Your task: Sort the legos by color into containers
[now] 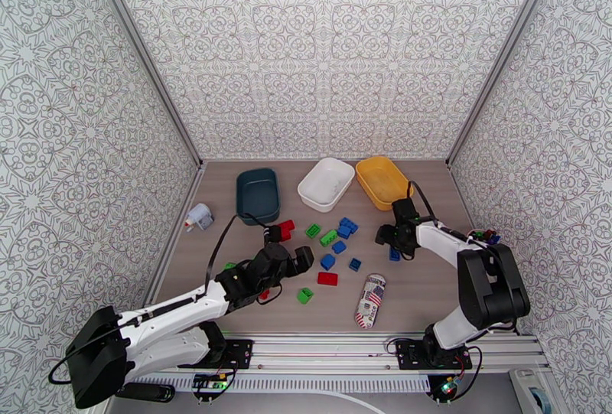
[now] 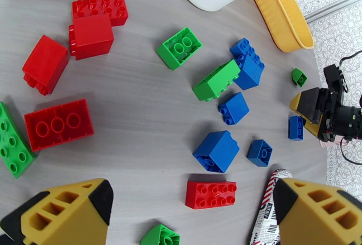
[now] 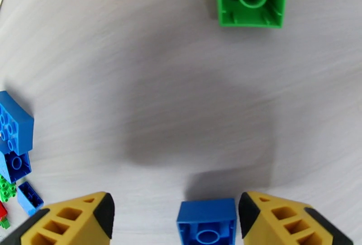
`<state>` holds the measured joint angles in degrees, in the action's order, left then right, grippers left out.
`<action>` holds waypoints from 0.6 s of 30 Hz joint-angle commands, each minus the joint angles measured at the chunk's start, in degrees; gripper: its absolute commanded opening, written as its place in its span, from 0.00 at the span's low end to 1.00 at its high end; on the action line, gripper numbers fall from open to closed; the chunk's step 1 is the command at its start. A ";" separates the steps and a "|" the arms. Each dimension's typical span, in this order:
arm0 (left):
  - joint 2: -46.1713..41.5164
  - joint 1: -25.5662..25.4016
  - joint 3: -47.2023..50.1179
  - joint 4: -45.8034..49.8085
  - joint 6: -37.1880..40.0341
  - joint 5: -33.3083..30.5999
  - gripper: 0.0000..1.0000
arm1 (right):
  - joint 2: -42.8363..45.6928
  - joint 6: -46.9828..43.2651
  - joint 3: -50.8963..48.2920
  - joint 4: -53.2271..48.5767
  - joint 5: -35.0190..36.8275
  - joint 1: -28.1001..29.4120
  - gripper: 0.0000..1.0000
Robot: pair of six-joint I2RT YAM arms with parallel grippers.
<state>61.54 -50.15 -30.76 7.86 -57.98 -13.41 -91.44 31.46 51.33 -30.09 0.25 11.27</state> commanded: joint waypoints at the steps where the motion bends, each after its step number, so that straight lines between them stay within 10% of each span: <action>1: -1.35 -0.21 1.23 -0.34 -1.09 -1.05 0.99 | 1.38 -1.63 1.42 -3.38 2.64 -0.09 0.74; 18: -0.98 -0.12 1.56 -1.21 -0.82 -0.30 0.99 | 1.60 -1.76 -2.86 -2.25 0.80 -0.02 0.39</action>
<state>60.51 -50.15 -29.47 7.79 -58.52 -13.39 -91.18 29.85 49.15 -32.18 1.19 11.27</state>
